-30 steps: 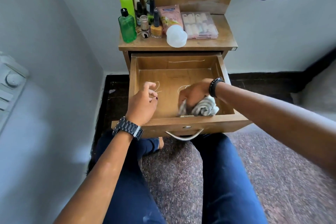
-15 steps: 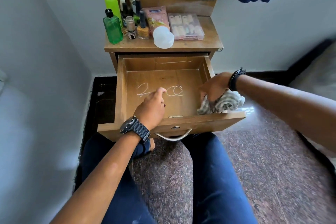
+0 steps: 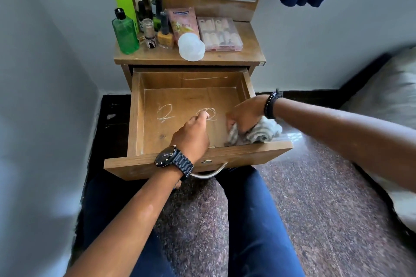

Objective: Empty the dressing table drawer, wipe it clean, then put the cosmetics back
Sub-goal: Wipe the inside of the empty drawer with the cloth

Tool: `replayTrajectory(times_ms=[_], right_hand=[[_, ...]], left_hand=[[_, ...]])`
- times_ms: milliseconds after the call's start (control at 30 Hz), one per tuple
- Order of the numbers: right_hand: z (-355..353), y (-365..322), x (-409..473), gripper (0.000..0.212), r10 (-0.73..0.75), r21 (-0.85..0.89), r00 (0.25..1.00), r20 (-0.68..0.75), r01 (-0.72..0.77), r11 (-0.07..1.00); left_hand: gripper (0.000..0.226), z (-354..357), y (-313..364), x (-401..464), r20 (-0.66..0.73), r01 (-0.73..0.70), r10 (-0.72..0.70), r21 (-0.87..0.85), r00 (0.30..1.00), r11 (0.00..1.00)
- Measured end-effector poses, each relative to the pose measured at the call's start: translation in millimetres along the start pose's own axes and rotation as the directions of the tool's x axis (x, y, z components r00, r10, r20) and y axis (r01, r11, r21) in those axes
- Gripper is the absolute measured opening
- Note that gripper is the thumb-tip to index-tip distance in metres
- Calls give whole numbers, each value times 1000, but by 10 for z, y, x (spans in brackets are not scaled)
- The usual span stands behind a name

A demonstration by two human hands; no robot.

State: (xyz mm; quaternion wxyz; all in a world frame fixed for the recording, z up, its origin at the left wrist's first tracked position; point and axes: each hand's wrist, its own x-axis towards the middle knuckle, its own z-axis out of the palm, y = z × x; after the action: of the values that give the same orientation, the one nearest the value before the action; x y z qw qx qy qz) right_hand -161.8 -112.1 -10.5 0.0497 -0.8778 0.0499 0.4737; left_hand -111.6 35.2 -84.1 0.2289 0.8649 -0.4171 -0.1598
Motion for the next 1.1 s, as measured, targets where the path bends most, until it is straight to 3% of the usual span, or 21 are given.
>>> replayTrajectory(times_ms=[100, 233, 367, 567, 667, 900, 1100], right_hand=[[51, 124, -148, 43, 38, -110, 999, -15, -40, 993], [244, 228, -161, 27, -113, -433, 927, -358, -58, 900], [547, 295, -116, 18, -195, -574, 935, -297, -12, 818], [625, 640, -136, 34, -284, -629, 913, -291, 41, 777], [504, 702, -81, 31, -285, -644, 916, -281, 40, 764], [17, 917, 155, 29, -169, -700, 891, -421, -201, 686], [290, 831, 182, 30, -73, -541, 863, -500, -246, 805]], left_hand=[[38, 26, 115, 23, -42, -29, 31, 49, 999, 998], [33, 69, 169, 49, -38, -29, 29, 3, 999, 1000], [27, 23, 107, 26, -61, 27, -28, -28, 998, 999], [25, 43, 121, -6, -26, 44, -45, -32, 999, 999], [25, 62, 106, 2, -25, 54, -55, -43, 998, 998], [21, 100, 90, 18, -24, 69, -71, -63, 997, 996], [21, 72, 70, 12, -20, 71, -72, -53, 997, 996]])
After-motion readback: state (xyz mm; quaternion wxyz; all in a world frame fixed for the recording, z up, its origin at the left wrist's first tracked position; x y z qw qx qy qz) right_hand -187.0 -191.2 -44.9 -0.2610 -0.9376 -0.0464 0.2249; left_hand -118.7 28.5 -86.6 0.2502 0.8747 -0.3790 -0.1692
